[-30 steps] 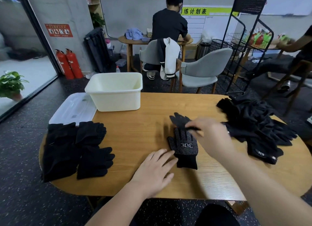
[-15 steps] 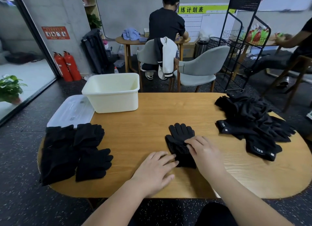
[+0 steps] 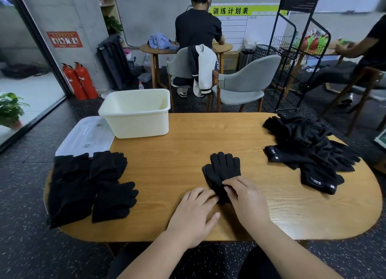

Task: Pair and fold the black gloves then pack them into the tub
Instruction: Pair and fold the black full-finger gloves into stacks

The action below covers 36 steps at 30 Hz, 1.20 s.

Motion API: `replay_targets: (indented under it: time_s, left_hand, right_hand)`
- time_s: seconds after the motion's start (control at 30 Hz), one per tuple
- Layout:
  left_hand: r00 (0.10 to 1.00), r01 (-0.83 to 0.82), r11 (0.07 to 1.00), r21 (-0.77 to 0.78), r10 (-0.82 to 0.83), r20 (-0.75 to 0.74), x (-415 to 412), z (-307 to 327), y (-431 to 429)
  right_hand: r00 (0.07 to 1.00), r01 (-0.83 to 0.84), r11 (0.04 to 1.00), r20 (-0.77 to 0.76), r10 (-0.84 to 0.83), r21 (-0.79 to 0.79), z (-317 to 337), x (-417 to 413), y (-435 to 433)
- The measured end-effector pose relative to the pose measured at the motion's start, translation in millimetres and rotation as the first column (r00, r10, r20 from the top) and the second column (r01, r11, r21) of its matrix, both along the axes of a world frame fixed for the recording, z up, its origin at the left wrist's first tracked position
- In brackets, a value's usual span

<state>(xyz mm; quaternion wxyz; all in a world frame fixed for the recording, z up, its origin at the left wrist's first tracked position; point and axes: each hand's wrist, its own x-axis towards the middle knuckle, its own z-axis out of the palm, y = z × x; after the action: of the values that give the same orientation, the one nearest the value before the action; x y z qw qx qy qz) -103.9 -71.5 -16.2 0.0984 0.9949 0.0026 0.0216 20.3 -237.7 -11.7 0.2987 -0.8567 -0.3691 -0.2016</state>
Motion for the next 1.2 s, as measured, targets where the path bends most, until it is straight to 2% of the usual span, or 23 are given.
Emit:
replay_targets:
  time_s: [0.07, 0.23, 0.43, 0.63, 0.73, 0.87, 0.97, 1.1, 1.2]
  left_hand:
    - [1.0, -0.006, 1.0, -0.01, 0.006, -0.007, -0.4, -0.4, 0.4]
    - [0.999, -0.011, 0.999, -0.034, 0.012, 0.035, -1.0, 0.9, -0.9]
    - [0.999, -0.015, 0.998, -0.055, 0.017, 0.037, -1.3, 3.3, -1.3]
    - [0.999, -0.024, 0.998, -0.061, 0.026, 0.029, -1.1, 4.7, -2.4]
    - [0.999, -0.034, 0.996, -0.082, 0.036, 0.026, -1.3, 6.2, -2.9]
    - [1.0, -0.002, 0.999, -0.049, 0.003, 0.029, -0.5, 3.9, -1.3]
    - [0.999, 0.007, 1.0, -0.028, -0.006, 0.038, 0.1, 2.0, -0.4]
    - [0.999, 0.017, 1.0, -0.017, -0.016, 0.049, 0.7, 0.5, 0.4]
    - [0.999, 0.018, 1.0, -0.022, -0.017, 0.035, 2.0, 1.1, 1.5]
  right_hand:
    - [1.0, -0.017, 1.0, 0.014, 0.018, -0.007, -1.5, 0.3, 0.1]
    - [0.993, -0.094, 0.983, 0.052, 0.104, -0.161, -24.2, 2.8, -8.9]
    - [0.978, -0.184, 0.956, 0.057, 0.202, -0.229, -24.0, -0.1, -11.4]
    - [0.978, -0.194, 0.947, 0.024, 0.207, -0.257, -17.8, -3.2, -12.2]
    - [0.983, -0.182, 0.95, -0.035, 0.179, -0.256, -11.1, -4.8, -10.0]
    - [0.988, -0.112, 0.98, -0.127, 0.092, -0.166, 6.1, 2.2, -0.8]
    - [0.975, -0.111, 0.948, -0.215, 0.047, -0.299, 13.2, 22.7, 16.4]
    - [0.917, -0.225, 0.828, -0.399, 0.001, -0.514, 11.6, 60.2, 41.2]
    - [0.899, -0.251, 0.766, -0.436, -0.042, -0.592, 16.2, 82.3, 54.5]
